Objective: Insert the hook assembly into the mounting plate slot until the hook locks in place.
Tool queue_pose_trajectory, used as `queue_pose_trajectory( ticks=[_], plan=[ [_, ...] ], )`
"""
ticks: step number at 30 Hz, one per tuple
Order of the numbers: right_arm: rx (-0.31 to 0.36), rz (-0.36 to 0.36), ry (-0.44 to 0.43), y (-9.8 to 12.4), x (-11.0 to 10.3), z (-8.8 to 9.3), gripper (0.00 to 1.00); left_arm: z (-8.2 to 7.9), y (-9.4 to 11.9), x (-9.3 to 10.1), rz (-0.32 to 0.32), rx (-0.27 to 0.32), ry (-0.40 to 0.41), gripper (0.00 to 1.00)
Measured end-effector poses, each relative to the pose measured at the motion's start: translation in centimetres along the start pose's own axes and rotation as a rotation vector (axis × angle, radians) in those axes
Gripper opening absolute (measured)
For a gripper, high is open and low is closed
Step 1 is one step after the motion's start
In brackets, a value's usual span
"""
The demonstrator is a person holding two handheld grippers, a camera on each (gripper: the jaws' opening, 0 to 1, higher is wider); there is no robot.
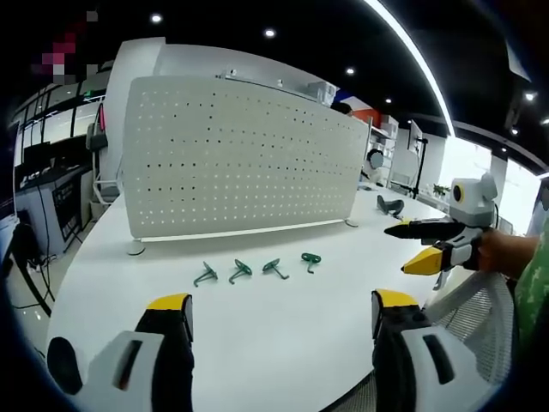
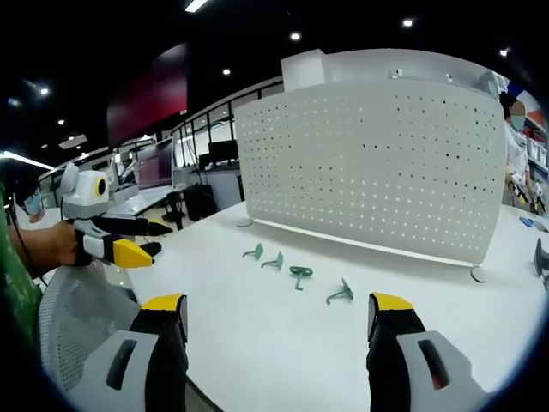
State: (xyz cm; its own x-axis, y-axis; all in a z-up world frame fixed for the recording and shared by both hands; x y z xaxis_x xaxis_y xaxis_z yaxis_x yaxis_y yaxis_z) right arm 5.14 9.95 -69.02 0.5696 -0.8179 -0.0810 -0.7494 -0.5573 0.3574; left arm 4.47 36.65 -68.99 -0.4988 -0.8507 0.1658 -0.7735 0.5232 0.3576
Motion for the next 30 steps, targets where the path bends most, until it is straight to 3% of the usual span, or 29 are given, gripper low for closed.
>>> queue_pose_trajectory(
  ticks=[30],
  plan=[
    [-0.004, 0.005, -0.004, -0.5, 1.0, -0.4, 0.8, 0.2, -0.1, 0.0, 0.005, -0.014, 0.0, 0.87]
  ],
)
Point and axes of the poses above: the point that each gripper's makers call its tool centre point, and the gripper's own axes: y roughly backward along the fingers, x roughly to its right, z roughly out of its underside, the point moved 8 cm from there along y, roughly backward along the fingers, and after that the axes turned 1 degree about -x, right-handed, at the moved point
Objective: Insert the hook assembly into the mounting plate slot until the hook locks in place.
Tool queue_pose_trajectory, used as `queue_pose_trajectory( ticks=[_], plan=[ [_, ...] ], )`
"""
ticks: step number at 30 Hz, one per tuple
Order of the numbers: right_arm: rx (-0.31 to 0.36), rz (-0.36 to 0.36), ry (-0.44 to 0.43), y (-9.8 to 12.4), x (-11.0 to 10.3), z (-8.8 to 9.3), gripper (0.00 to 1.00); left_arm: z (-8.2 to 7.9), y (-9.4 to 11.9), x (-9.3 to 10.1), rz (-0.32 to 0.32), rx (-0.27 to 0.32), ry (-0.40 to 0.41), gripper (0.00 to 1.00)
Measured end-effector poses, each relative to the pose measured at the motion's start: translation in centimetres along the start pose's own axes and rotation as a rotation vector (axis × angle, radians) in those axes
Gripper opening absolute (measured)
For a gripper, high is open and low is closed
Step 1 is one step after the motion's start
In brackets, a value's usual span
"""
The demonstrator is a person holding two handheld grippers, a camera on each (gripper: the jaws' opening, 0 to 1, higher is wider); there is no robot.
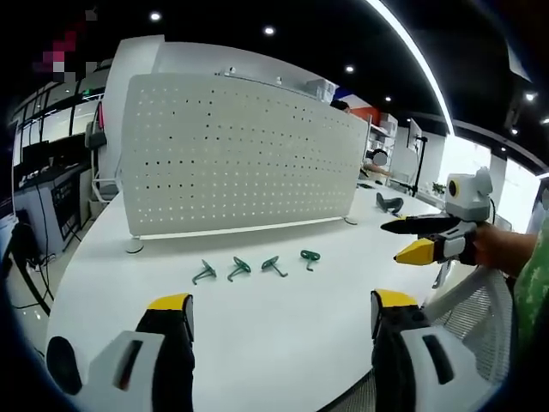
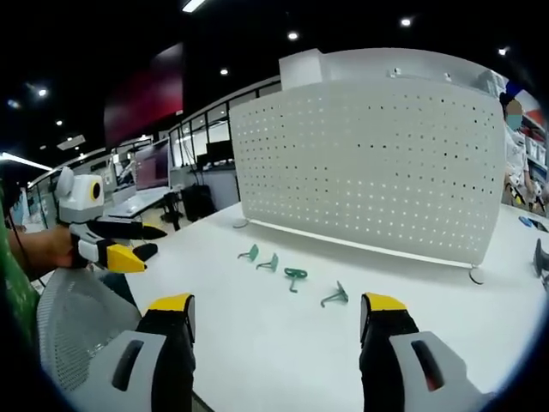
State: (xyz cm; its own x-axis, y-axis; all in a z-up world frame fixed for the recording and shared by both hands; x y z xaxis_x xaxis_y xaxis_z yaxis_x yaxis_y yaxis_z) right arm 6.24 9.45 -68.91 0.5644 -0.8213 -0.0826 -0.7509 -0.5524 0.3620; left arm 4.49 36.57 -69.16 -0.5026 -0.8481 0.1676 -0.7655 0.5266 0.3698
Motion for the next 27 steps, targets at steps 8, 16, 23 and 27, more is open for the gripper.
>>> queue_pose_trajectory(
  ticks=[8, 16, 23, 27],
  plan=[
    [-0.007, 0.001, 0.021, -0.7, 1.5, -0.8, 0.73, -0.1, 0.0, -0.1, -0.006, 0.004, 0.005, 0.87],
    [-0.044, 0.008, 0.035, -1.5, 2.9, -0.6, 0.66, 0.0, 0.0, -0.2, -0.009, 0.002, 0.006, 0.86],
    [-0.061, 0.01, 0.047, -2.3, 4.1, -0.6, 0.63, 0.1, 0.0, -0.1, -0.007, -0.01, 0.002, 0.86],
    [-0.072, 0.02, 0.059, -2.9, 5.0, -0.6, 0.62, 0.1, 0.0, -0.1, -0.008, -0.015, 0.002, 0.86]
  ],
)
Point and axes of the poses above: the point that each gripper's makers call its tool centre point, and the gripper's own axes: y roughly backward along the fingers, x roughly to its right, z roughly out of its underside, the point moved 8 cm from there along y, roughly backward along the fingers, and after that the axes turned 1 degree about -x, right-handed, at the moved point
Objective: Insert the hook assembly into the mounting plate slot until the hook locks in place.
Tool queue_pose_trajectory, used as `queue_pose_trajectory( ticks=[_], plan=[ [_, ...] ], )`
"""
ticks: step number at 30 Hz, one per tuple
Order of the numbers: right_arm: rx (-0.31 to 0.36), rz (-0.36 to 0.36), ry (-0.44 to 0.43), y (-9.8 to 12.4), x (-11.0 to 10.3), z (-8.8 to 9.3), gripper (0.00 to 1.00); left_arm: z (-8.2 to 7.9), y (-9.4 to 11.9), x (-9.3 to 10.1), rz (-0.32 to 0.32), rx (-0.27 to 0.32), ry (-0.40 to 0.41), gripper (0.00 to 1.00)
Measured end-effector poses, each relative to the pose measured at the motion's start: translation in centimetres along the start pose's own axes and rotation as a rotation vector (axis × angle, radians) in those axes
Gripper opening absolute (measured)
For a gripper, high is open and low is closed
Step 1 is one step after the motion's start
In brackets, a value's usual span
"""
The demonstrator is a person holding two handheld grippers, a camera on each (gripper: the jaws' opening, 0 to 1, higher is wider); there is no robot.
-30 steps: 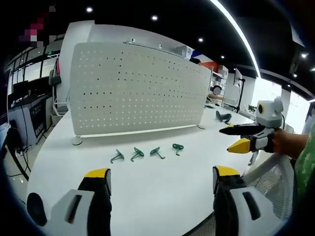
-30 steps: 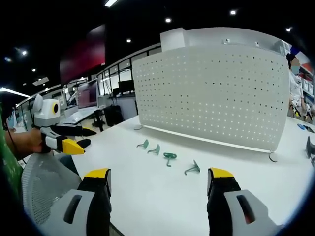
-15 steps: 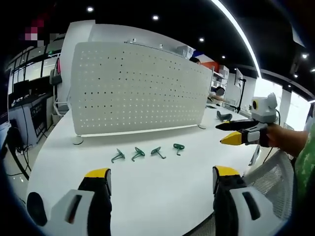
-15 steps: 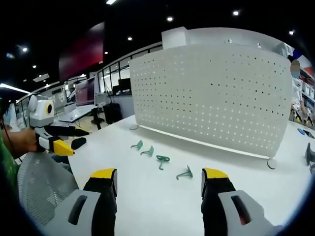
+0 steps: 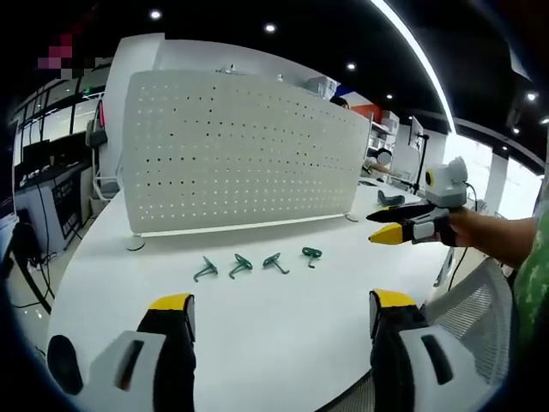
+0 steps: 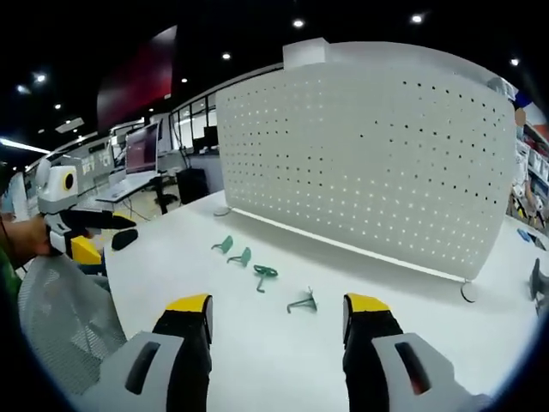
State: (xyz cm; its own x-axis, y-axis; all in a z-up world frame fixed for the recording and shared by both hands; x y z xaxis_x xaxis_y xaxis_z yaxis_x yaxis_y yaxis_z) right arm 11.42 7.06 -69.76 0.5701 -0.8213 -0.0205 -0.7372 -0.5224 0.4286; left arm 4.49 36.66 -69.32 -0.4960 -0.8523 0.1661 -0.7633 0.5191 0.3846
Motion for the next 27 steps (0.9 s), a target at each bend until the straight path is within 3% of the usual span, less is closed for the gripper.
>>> queue_pose_trajectory(
  ticks=[9, 27],
  plan=[
    [-0.013, -0.008, -0.043, -1.6, 1.5, 0.4, 0.53, 0.1, 0.0, -0.1, -0.01, -0.005, 0.002, 0.85],
    [-0.046, -0.014, -0.028, -4.3, 3.3, 1.7, 0.36, 0.1, 0.2, -0.3, -0.032, 0.005, 0.006, 0.81]
  ],
)
Point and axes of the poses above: the point that each gripper's makers call its tool centre point, and the gripper's own axes: y roughly backward along the fingers, x roughly to its right, z roughly out of its underside, the point moved 8 cm from there along y, roughly backward along the fingers, and after that the axes turned 1 degree about -x, right-handed, at the moved point
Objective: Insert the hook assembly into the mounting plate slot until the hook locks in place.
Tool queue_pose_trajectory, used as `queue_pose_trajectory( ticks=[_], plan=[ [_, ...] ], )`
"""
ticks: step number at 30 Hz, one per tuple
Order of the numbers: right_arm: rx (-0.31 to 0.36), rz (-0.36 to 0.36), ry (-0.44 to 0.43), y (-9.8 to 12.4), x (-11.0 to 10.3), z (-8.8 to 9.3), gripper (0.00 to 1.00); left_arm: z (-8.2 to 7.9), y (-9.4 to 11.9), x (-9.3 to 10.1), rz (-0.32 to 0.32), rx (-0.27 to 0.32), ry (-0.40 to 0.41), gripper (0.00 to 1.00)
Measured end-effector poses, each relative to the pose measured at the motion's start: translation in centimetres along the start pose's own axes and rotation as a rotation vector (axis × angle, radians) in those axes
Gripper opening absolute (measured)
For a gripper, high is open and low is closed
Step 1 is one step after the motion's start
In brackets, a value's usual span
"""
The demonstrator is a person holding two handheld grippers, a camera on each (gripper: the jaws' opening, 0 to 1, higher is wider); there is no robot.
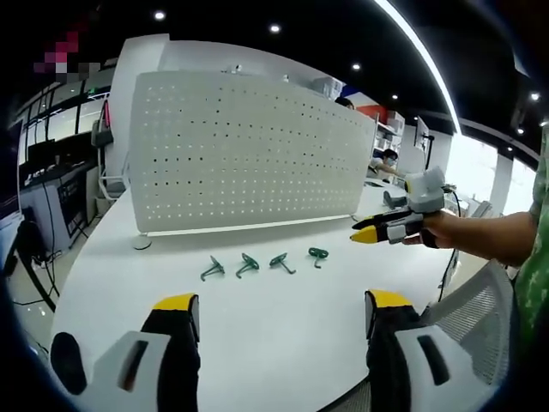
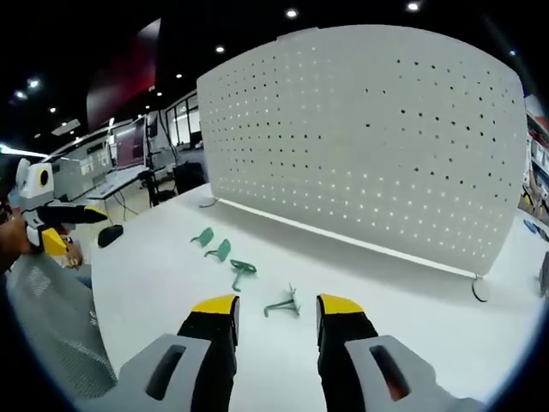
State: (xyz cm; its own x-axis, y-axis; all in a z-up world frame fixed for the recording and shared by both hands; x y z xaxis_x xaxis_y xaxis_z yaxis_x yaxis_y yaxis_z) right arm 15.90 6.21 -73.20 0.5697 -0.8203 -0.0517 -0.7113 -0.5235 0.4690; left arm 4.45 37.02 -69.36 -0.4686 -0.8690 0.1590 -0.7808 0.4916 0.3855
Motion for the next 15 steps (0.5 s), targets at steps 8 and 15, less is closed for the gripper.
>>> queue_pose_trajectory(
  ticks=[8, 15],
  plan=[
    [-0.014, 0.006, 0.009, -1.7, 0.7, 0.7, 0.27, 0.1, -0.1, -0.1, -0.002, -0.009, 0.0, 0.79],
    [-0.042, 0.007, 0.031, -3.0, 1.3, 1.5, 0.23, 0.1, 0.0, 0.0, -0.009, -0.009, -0.005, 0.78]
  ],
)
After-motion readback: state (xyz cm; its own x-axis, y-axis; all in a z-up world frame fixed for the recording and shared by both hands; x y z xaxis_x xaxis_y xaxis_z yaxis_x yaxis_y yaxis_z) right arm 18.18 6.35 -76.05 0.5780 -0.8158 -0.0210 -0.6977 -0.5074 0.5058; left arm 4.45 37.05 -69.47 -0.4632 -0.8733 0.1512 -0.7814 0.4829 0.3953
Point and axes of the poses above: the point that each gripper's makers call its tool centre point, and the gripper's own axes: y roughly backward along the fingers, x roughly to its right, z roughly out of its underside, the point moved 8 cm from there along y, roughly backward along the fingers, and after that the axes turned 1 degree about -x, right-handed, at the moved point
